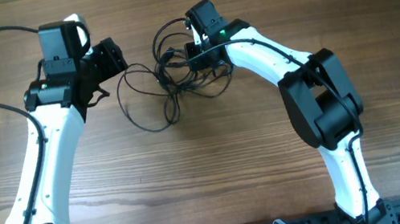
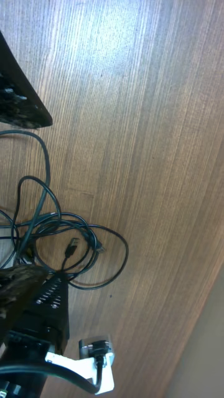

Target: Untangle cables

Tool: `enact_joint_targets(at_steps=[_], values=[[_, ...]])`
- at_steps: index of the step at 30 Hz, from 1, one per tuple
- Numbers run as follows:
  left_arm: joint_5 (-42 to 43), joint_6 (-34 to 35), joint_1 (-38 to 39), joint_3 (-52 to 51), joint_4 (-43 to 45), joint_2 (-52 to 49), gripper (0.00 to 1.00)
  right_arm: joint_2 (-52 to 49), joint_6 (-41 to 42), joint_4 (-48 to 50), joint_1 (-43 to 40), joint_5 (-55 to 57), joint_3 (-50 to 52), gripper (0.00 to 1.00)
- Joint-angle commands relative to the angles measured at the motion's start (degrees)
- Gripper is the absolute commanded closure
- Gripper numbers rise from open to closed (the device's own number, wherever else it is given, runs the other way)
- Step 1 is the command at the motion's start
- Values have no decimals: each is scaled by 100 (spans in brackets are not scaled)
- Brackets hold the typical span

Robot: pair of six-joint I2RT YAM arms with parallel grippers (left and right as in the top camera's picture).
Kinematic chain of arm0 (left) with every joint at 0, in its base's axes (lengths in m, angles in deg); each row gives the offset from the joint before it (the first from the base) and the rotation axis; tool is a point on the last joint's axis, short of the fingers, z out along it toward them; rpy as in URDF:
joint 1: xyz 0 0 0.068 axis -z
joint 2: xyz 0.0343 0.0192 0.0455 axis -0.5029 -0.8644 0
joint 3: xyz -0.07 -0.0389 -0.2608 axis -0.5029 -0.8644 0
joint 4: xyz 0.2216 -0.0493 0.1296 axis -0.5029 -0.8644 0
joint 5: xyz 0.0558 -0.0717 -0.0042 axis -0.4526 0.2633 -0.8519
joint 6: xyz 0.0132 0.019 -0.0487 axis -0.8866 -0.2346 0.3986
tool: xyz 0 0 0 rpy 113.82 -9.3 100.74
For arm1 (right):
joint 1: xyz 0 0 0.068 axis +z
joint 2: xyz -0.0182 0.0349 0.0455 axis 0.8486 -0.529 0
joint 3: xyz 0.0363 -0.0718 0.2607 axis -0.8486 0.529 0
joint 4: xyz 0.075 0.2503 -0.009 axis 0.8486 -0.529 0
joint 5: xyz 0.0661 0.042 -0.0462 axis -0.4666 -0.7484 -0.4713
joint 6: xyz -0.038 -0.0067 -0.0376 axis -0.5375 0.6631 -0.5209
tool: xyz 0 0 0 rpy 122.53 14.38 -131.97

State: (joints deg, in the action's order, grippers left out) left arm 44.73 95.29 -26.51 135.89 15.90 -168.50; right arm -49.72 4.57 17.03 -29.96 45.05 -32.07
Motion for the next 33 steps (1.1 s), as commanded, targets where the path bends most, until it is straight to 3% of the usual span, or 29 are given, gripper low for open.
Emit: enact_joint_targets(at_steps=[1, 9, 12, 20, 33], values=[[-74, 52, -7, 26, -7, 118, 29, -234, 79, -7, 35, -28, 57, 69], [-74, 50, -7, 26, -4, 118, 29, -313, 175, 59, 39, -203, 57, 83], [-74, 50, -7, 26, -7, 118, 29, -310, 201, 107, 39, -339, 55, 95], [-74, 52, -7, 26, -22, 118, 29, 216, 243, 229, -61, -295, 33, 95], [173, 52, -4, 26, -17, 118, 26, 2656, -146, -101, -422, -299, 33, 96]])
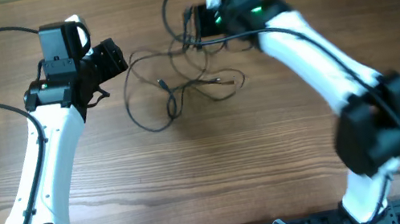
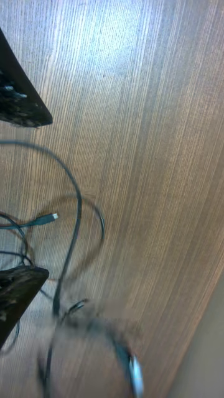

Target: Untangle cables

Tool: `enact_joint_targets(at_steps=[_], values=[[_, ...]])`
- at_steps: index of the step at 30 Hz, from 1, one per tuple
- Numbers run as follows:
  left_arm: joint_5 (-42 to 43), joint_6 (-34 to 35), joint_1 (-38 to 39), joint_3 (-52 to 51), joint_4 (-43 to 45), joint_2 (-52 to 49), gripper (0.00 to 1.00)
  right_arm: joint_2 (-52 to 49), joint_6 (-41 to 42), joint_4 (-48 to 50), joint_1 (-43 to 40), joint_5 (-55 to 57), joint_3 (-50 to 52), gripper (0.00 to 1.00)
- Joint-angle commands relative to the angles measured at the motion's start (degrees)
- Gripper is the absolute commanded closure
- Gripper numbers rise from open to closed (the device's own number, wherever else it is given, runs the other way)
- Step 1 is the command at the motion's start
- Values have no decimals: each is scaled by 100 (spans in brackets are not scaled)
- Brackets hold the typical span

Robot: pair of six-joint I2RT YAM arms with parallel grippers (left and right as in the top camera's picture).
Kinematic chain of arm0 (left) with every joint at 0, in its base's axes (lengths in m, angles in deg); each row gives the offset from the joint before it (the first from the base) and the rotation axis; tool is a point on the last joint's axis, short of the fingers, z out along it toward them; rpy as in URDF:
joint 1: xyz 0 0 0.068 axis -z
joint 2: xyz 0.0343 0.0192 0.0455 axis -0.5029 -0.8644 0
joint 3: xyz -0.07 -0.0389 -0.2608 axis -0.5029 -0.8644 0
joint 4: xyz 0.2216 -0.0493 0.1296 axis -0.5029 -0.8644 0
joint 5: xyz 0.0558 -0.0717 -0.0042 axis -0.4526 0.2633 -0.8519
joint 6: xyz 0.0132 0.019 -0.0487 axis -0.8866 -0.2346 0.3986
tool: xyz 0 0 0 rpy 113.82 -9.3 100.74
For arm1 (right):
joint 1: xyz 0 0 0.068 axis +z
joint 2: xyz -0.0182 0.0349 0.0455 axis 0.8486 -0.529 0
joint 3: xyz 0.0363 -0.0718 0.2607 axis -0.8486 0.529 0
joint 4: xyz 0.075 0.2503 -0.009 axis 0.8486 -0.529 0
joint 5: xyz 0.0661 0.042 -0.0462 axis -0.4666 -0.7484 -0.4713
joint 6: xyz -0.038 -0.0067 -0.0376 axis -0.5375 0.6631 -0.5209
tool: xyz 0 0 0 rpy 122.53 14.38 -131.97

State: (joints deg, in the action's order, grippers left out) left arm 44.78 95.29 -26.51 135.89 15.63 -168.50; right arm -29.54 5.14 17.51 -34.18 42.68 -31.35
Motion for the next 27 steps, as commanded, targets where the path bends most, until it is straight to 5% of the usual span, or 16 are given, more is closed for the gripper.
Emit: enact_joint_targets(at_steps=[1, 12, 18, 27], values=[[249, 52, -4, 26, 13, 118, 25, 787, -243, -210, 0, -98, -39, 95], [2170, -516, -4, 26, 168, 31, 14, 1624, -361, -358, 4, -874, -39, 96], [2461, -621, -4, 26, 376, -157, 1, 1631, -256, -199, -17, -1027, -39, 95], [3366, -621, -4, 26, 595, -584, 0, 1672, -223, -162, -17, -1121, -675, 95]])
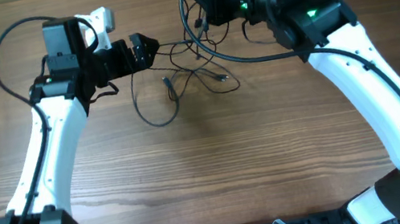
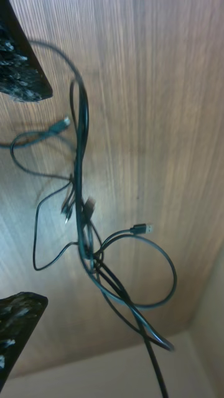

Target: Untangle cables

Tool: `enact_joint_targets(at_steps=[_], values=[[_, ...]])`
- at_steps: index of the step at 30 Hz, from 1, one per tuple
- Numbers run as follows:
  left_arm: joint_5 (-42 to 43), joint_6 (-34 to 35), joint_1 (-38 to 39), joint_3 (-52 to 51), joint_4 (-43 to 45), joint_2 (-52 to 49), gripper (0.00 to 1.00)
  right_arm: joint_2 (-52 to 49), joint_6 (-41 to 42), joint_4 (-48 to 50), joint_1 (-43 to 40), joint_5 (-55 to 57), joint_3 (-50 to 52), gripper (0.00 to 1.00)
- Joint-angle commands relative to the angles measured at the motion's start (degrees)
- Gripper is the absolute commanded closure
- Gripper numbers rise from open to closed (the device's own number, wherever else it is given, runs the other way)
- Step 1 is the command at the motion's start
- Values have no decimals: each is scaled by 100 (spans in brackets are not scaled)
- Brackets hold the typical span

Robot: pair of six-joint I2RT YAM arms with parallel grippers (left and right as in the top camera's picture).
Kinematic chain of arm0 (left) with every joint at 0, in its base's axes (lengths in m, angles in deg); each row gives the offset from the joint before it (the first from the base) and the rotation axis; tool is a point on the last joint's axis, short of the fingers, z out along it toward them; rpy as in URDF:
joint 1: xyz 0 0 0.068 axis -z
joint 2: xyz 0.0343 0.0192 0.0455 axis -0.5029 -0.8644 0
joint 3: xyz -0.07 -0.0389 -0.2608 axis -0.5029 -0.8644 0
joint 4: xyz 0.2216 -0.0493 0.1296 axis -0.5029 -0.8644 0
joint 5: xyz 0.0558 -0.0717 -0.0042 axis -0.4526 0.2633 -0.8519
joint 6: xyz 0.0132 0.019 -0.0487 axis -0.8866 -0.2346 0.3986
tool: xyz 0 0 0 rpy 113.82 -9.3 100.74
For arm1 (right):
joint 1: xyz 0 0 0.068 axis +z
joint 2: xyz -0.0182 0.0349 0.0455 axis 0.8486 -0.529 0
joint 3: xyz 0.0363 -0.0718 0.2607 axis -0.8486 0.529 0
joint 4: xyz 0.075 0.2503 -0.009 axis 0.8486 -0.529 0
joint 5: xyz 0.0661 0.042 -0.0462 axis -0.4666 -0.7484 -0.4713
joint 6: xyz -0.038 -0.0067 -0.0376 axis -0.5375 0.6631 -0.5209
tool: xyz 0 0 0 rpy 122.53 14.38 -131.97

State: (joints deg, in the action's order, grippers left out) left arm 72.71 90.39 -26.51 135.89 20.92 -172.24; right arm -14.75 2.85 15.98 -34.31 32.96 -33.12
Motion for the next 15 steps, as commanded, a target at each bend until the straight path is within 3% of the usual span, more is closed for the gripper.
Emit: enact_joint_targets(at_steps=[1, 7, 13, 15], values=[[586, -131, -4, 26, 76, -278, 0, 192, 2, -74, -7, -149, -597, 96], [586, -138, 46, 26, 83, -503, 0, 258, -15, -125, -7, -153, -699, 95], [581, -586, 420, 26, 190, -522, 2, 374, -144, -131, -7, -146, -699, 96], [577, -603, 566, 26, 284, -525, 18, 398, -138, -142, -15, -149, -699, 95]])
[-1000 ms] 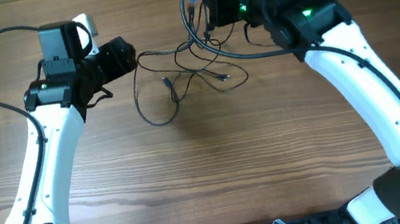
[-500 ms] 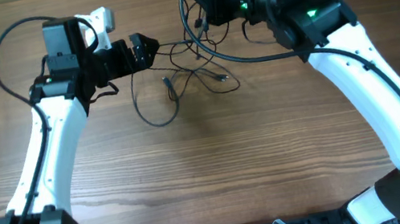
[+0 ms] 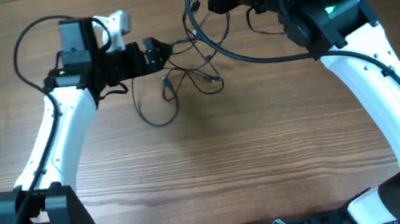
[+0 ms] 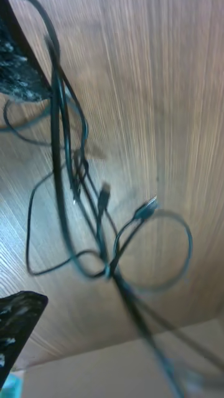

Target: Untangle cables

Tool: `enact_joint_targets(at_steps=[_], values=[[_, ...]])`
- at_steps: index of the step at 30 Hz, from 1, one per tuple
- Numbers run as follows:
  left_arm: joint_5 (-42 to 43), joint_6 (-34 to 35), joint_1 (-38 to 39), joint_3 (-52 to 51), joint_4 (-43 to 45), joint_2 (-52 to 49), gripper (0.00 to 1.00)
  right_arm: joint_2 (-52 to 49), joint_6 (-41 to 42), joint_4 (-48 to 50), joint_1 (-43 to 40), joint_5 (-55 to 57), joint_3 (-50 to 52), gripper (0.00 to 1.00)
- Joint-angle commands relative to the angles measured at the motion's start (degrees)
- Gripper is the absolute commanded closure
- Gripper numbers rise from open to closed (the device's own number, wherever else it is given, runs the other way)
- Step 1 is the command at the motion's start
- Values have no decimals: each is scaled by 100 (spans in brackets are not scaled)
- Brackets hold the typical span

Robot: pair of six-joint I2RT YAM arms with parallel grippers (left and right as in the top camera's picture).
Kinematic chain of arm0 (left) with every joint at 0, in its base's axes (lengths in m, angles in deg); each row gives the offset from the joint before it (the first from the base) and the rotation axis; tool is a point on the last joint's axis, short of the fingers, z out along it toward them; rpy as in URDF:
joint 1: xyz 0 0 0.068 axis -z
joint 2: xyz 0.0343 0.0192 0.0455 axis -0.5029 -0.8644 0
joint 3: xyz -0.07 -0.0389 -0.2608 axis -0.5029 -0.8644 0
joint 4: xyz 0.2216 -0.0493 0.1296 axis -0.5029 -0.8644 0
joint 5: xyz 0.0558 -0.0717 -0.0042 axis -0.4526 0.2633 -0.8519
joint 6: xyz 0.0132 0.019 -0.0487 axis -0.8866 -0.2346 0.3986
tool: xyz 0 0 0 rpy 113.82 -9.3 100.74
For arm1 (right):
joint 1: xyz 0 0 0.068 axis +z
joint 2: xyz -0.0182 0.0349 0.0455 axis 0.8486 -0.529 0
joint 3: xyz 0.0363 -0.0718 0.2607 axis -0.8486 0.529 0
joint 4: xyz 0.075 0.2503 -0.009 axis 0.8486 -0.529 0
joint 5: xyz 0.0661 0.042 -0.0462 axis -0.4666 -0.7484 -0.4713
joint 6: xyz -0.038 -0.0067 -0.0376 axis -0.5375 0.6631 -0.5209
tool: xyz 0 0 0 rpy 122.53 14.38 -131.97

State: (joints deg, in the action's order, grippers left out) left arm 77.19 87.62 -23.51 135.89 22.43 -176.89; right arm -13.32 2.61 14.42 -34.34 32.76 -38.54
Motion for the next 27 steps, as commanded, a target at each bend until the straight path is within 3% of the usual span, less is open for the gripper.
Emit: enact_joint_targets(at_steps=[1, 7, 10, 20, 27], values=[[129, -326, 332, 26, 177, -63, 23, 264, -116, 4, -13, -129, -157, 95], [9, -323, 669, 26, 411, -142, 9, 275, -109, -120, -13, -129, -157, 95], [-361, -321, 739, 26, 448, -251, 18, 282, -111, -129, -13, -131, -157, 95], [-946, -321, 743, 26, 595, -870, 21, 402, -109, -179, -20, 46, -157, 95], [-940, -275, 748, 26, 990, -988, 33, 415, -105, -205, -20, 44, -157, 96]])
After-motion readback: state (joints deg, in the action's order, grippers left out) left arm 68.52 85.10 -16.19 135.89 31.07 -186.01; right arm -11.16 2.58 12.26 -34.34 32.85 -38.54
